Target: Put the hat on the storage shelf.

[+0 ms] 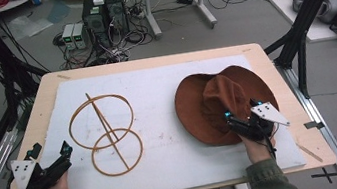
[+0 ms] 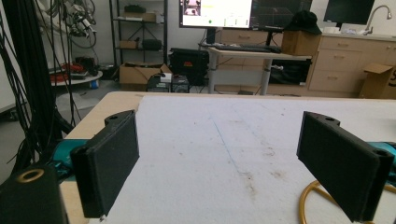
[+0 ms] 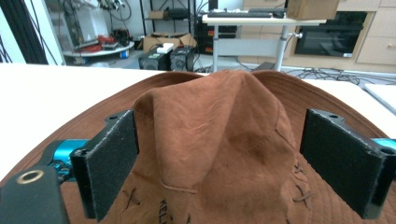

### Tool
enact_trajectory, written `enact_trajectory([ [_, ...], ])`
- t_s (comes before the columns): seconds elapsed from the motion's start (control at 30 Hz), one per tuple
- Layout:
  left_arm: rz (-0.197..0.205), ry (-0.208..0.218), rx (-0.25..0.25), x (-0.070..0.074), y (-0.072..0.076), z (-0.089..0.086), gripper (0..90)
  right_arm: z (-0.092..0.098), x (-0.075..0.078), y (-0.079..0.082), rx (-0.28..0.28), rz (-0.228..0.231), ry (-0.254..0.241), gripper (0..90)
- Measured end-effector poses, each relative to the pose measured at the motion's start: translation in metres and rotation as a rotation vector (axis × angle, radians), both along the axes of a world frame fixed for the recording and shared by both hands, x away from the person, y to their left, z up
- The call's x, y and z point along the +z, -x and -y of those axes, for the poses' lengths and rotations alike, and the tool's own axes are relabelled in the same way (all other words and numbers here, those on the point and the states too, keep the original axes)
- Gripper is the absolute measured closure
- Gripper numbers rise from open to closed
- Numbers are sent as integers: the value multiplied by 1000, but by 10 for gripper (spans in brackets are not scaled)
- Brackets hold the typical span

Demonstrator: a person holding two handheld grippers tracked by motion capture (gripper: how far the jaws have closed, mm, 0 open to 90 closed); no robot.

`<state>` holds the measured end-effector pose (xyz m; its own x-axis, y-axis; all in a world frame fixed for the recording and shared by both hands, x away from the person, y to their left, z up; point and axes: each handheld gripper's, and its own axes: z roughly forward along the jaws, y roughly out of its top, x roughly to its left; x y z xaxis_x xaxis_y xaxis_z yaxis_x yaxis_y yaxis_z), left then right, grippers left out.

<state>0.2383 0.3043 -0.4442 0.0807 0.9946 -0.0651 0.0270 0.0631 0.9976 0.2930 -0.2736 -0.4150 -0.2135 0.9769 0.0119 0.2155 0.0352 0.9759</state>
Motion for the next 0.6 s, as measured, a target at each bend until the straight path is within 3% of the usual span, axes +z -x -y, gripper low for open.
enact_trajectory([
  [0.3, -3, -5, -5, 0, -1, 1, 132, -9, -5, -9, 14, -61, 53, 109],
  [0.5, -8, -7, -10, -1, -2, 1, 132, -15, -10, -14, 9, -130, 90, 109],
  [0.6, -7, -7, -10, -1, -2, 1, 132, -16, -11, -14, 0, -137, 99, 109],
])
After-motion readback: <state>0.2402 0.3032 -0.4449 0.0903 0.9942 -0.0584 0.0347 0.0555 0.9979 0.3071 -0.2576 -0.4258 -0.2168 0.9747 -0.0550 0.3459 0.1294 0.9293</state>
